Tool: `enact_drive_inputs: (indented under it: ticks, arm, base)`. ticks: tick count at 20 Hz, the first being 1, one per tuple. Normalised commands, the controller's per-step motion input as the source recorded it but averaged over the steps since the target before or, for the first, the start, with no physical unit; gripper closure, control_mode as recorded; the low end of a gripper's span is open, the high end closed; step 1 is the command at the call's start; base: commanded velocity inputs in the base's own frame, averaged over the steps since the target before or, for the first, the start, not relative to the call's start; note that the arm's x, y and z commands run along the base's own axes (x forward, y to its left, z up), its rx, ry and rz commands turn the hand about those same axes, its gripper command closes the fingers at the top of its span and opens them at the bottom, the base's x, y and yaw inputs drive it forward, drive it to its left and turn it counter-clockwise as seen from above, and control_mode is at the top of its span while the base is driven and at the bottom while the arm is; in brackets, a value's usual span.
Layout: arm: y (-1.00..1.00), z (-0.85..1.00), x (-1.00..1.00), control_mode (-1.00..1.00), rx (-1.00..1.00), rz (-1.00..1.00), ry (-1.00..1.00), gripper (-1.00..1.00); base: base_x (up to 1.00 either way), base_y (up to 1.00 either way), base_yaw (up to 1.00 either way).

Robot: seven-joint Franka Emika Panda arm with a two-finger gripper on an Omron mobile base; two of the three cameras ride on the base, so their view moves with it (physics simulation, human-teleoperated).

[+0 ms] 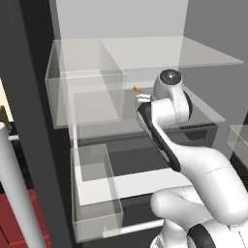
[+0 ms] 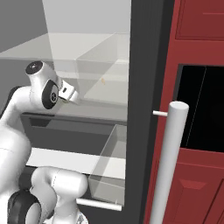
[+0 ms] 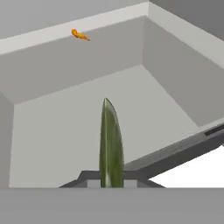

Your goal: Take the lemon wedge from the fridge and place it on the plate with fish on the dining counter.

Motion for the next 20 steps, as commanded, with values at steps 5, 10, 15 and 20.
enact_drive_inputs:
  ticks: [5,10,15,20]
  arm:
    - [0.56,0.08,-1.0,-1.0,0.0,-0.07,0.0,1.0]
    - [0.13,0.0,-0.2,1.0,0.0,0.0,0.0,1.0]
    - [0.0,0.0,0.0,1.0,0.0,0.0,0.0,1.0]
    - [0.0,0.0,0.0,1.0,0.0,0.0,0.0,1.0]
  base:
    - [0.0,0.0,0.0]
    - [-0.8,0.31,0.05]
    - [-1.0,0.04,0.38]
    - [-0.88,0.0,0.64]
